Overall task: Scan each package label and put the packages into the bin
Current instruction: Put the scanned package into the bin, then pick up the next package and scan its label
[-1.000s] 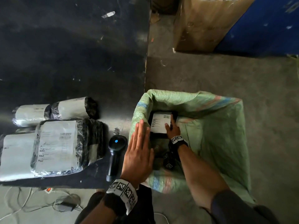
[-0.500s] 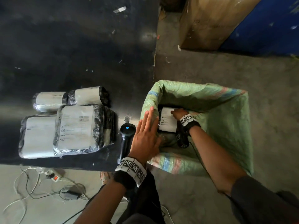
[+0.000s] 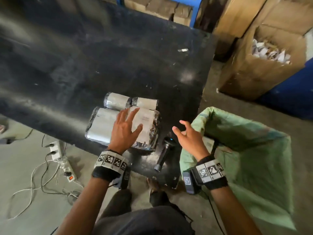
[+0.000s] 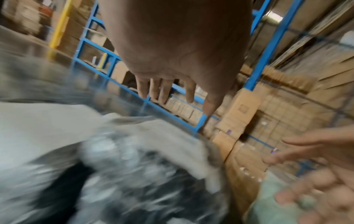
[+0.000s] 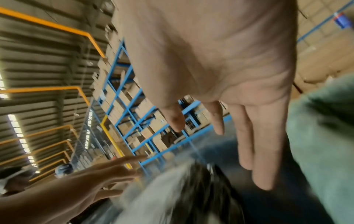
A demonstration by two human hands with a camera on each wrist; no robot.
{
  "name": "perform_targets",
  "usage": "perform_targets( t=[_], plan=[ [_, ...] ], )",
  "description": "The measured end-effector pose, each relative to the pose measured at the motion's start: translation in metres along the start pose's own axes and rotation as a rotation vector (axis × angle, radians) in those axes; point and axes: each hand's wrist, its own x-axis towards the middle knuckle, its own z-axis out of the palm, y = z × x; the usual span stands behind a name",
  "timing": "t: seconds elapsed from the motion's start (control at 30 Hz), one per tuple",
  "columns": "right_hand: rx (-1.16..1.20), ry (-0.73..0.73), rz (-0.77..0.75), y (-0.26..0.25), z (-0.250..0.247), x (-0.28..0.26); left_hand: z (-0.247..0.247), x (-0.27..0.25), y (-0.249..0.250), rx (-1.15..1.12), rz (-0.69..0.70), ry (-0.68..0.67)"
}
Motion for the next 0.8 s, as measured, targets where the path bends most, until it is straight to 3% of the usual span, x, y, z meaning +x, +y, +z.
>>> perform_targets(
  t=[0.1, 0.27, 0.4, 0.53, 0.63, 0.8],
  plan=[
    [-0.028, -0.076, 0.22, 0.006, 0.053, -0.001, 0.005, -0.011, -0.044, -0.033, -0.045, -0.067],
    [0.07, 0.077, 0.477, 0.024, 0.118, 0.002, 0.013, -0.018, -0.069, -0.171, -0.086, -0.156],
    [0.422, 0.264, 0.468, 0.023, 0.144, 0.011, 0.02, -0.013, -0.079, -0.22, -0.05, -0.175],
    [0.783, 0.323, 0.465, 0.038, 0.169, 0.02, 0.022, -0.012, -0.082, -0.31, -0.051, -0.184],
    [0.825, 0.313, 0.499, 0.082, 0.192, 0.044, 0.022, -0.009, -0.084, -0.429, -0.105, -0.172],
    [0.827, 0.323, 0.53, 0.041, 0.169, 0.026, 0.021, -0.011, -0.074, -0.563, -0.139, -0.191]
  ],
)
